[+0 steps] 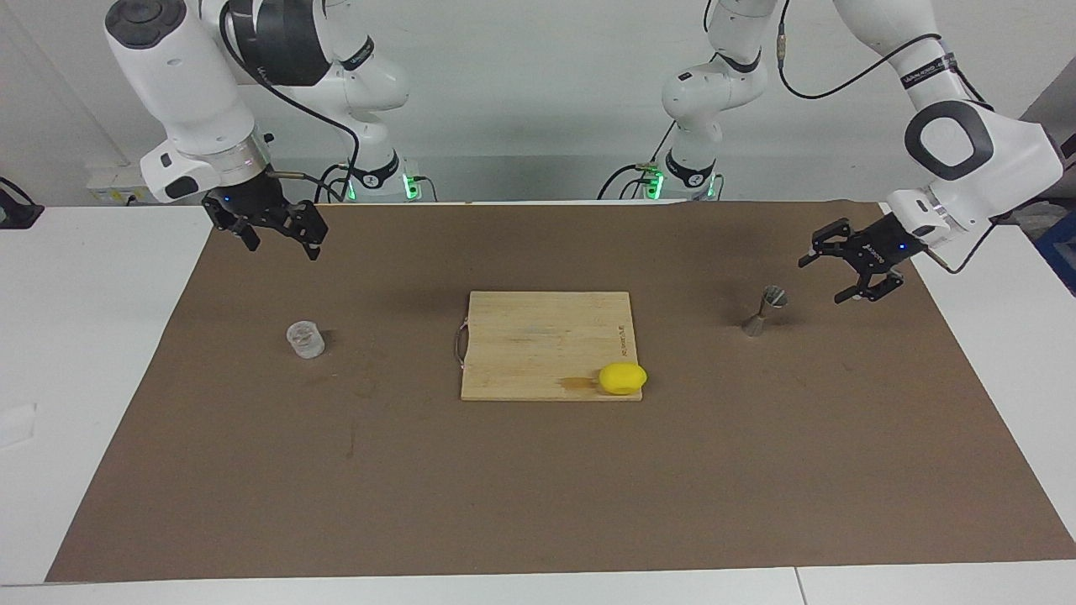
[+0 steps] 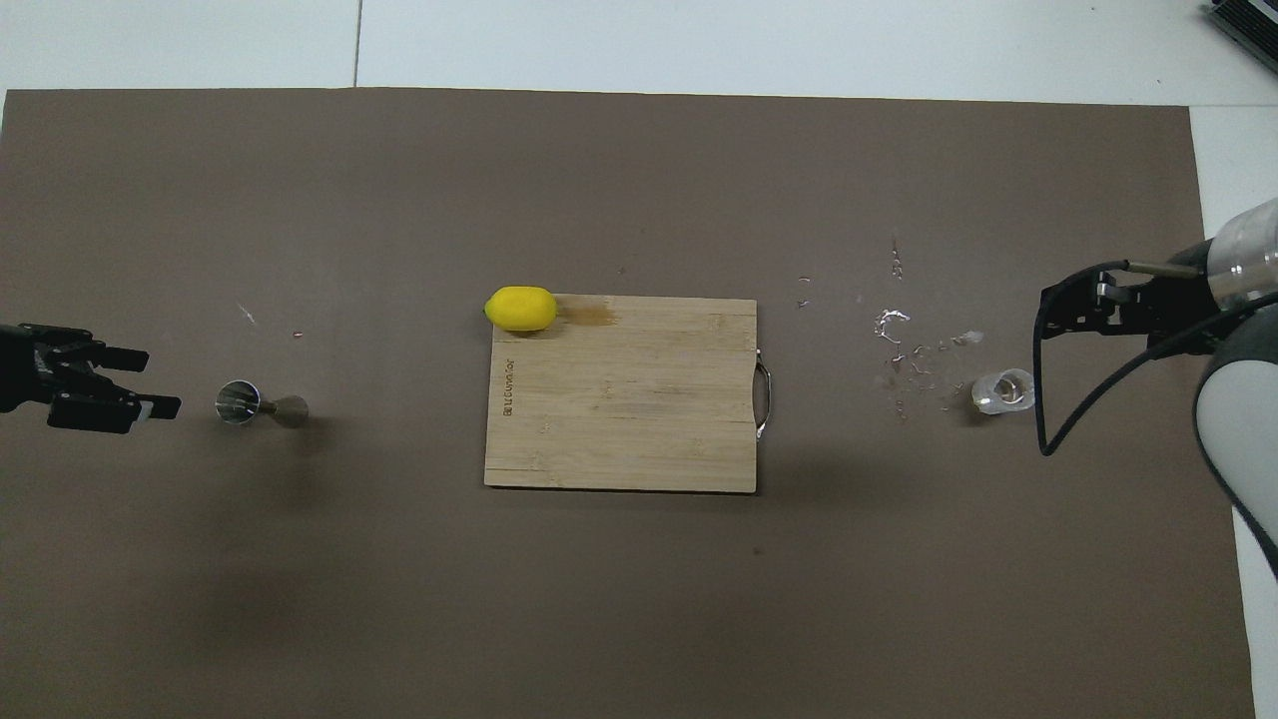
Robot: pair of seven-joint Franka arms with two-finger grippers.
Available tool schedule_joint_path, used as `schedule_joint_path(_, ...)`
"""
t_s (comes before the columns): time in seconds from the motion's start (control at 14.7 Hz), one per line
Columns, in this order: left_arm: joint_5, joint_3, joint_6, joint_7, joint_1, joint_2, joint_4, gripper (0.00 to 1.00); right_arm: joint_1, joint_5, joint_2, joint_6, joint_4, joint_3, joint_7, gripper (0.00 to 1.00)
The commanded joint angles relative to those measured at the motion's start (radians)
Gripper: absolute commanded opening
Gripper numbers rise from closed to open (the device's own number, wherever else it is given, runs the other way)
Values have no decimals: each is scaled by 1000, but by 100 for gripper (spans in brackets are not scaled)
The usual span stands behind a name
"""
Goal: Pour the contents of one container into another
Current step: 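Lower the open left gripper around the metal cup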
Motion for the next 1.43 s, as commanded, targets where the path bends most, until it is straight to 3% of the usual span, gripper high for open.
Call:
schedule_joint_path(0.0,-94,-8,-6,186,32,27,-24,100,-10,25,-20,12,-24,2,-18,100)
schedule_joint_path(0.48,-276,-8,-203,659,169,132,-23,100,-10,25,-22,12,-24,2,-18,100)
schedule_joint_path(0.82,-317,-8,-192,928,232,182,-64,100,-10,25,-22,12,-24,2,-18,100)
schedule_joint_path(1.02,-334,-6,-171,951,256,191,-87,100,-10,25,-22,12,-24,2,-18,100)
schedule_joint_path(1.16,-369,-8,-174,1017,256,263,-86,100,-10,25,-22,12,-24,4,-18,100)
schedule_joint_path(1.36,-412,-8,-172,1089,255,296,-104,100,-10,25,-22,12,-24,2,-18,100)
